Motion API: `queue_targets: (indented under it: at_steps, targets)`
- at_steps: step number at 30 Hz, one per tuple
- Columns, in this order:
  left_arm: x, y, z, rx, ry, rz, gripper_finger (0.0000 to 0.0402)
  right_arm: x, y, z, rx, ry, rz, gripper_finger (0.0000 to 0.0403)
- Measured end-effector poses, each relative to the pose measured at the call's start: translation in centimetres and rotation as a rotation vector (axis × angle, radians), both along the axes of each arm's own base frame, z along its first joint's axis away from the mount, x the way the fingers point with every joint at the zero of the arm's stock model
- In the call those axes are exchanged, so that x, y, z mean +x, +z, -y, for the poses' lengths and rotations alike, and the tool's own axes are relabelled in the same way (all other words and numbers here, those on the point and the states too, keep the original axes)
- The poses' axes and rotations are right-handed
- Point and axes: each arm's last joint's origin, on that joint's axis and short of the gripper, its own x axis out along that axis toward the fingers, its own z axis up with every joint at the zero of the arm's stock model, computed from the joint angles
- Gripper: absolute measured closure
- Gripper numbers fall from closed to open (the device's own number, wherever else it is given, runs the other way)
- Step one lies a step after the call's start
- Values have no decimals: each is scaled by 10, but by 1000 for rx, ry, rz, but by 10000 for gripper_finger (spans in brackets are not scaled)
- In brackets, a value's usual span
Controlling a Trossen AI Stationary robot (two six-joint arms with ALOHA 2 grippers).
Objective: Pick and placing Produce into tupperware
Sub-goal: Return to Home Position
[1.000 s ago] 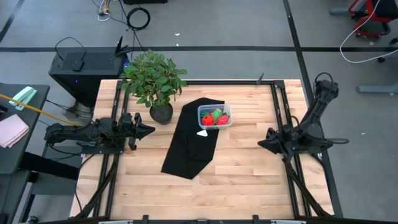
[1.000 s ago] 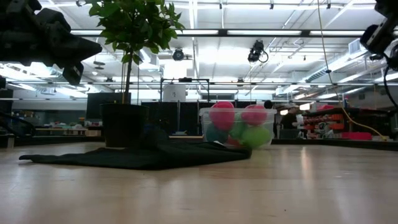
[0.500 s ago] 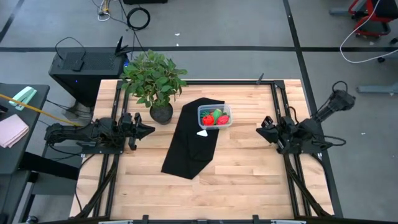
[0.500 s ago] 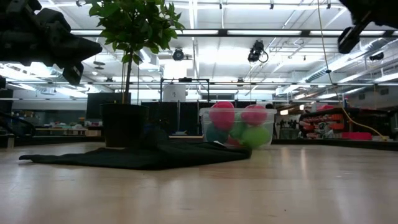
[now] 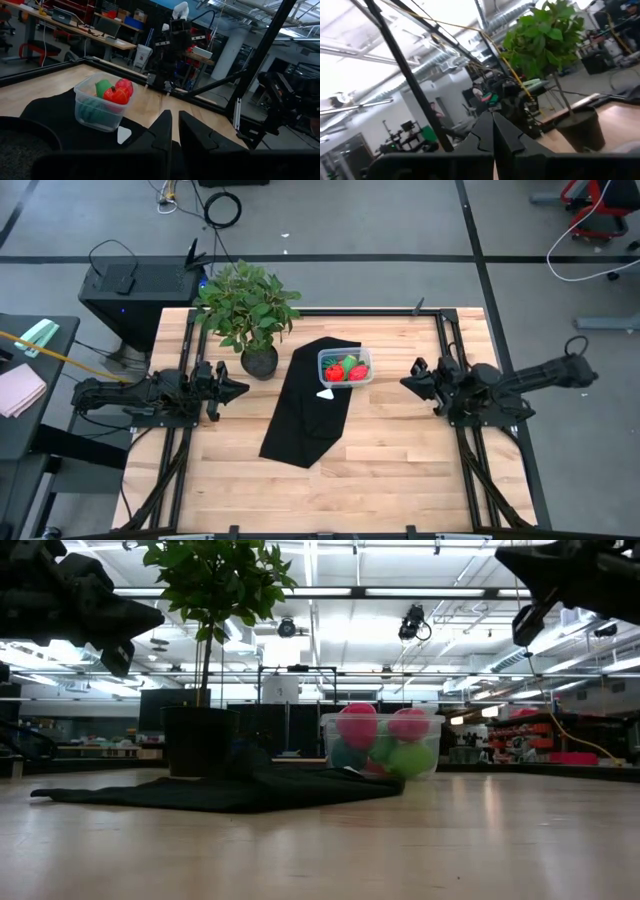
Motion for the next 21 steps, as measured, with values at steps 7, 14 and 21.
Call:
queue_targets:
  at_steps: [7, 14, 21]
  targets:
    - [0, 0, 0, 0, 0, 0, 369, -8, 8, 13, -6, -18, 90, 403]
    - [0, 0, 0, -1, 0, 0, 371, -20, 35, 16, -38, 10, 98, 403]
    - [0, 0, 0, -1, 0, 0, 361, -43, 61, 15, -81, -2, -117, 403]
